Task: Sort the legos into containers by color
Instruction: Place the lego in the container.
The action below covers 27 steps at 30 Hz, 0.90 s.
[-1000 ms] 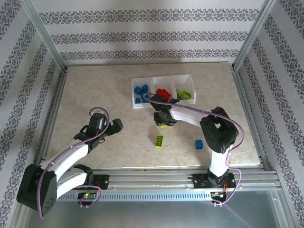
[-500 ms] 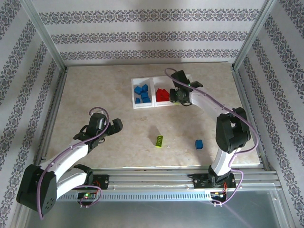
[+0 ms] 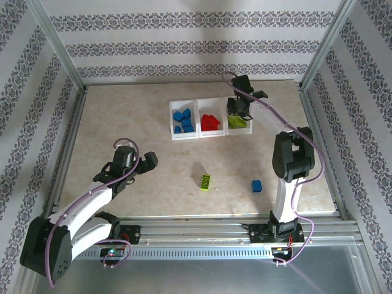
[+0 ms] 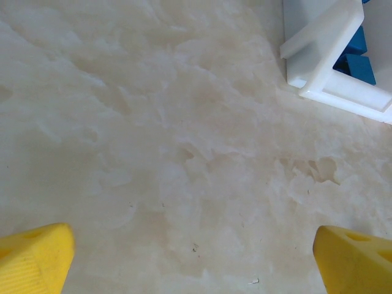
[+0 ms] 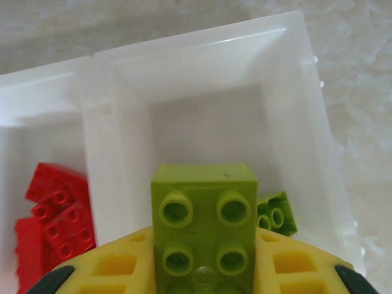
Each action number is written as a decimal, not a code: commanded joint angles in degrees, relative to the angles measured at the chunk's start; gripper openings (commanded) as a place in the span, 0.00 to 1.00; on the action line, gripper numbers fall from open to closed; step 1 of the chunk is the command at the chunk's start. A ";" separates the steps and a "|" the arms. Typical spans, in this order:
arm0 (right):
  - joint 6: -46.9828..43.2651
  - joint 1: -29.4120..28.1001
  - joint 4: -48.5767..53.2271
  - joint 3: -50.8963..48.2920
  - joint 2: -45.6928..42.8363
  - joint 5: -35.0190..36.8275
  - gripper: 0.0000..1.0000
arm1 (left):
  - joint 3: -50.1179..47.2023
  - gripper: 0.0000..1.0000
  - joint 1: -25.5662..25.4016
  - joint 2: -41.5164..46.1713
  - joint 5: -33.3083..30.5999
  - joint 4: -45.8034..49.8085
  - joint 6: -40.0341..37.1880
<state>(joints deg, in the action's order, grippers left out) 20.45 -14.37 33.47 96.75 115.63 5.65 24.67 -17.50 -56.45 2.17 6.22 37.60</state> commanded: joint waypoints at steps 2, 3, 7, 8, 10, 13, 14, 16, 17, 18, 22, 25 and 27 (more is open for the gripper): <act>-3.16 0.30 -0.17 4.72 3.71 1.22 0.27 | 1.43 1.00 0.66 1.16 -0.50 2.27 0.19; -3.52 0.30 0.05 5.68 4.70 1.31 0.27 | 1.43 1.00 0.67 1.13 -0.50 2.23 0.14; -4.35 0.36 0.69 8.78 7.73 1.74 0.27 | 1.43 1.00 0.62 1.09 -0.25 2.37 0.28; -4.43 0.44 1.03 9.70 8.54 1.98 0.27 | 1.44 1.00 0.62 1.21 -0.24 2.48 0.28; -4.45 0.61 1.65 11.31 9.88 1.91 0.28 | 1.39 1.00 0.62 1.48 -0.15 2.74 0.28; -4.45 0.90 2.54 13.79 11.84 1.65 0.30 | 1.36 1.00 0.65 2.08 -0.32 3.27 0.19; -4.58 0.98 2.72 14.45 12.37 1.60 0.31 | 1.33 1.00 0.61 2.34 -0.41 3.41 0.19; -4.72 1.07 3.54 15.99 13.65 1.48 0.33 | 1.26 1.00 0.62 2.81 -0.49 3.57 0.27; -4.71 1.10 3.88 16.54 14.04 1.51 0.35 | 1.22 1.00 0.62 2.97 -0.55 3.62 0.28; -4.71 1.12 4.21 16.99 14.41 1.47 0.37 | 1.22 1.00 0.62 3.09 -0.59 3.80 0.27; -4.54 1.17 4.41 16.94 14.14 1.43 0.43 | 1.31 1.00 0.58 3.36 -0.68 4.21 0.28; -4.63 1.17 4.49 16.46 13.11 1.47 0.45 | 1.35 1.00 0.68 3.37 -0.57 4.25 0.28; -4.72 1.16 4.41 15.86 12.07 1.49 0.46 | 1.39 1.00 0.64 3.44 -0.59 4.21 0.27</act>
<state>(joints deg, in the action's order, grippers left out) 16.10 -13.61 36.75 112.03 129.29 6.42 24.67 -17.50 -53.82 2.15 8.60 37.60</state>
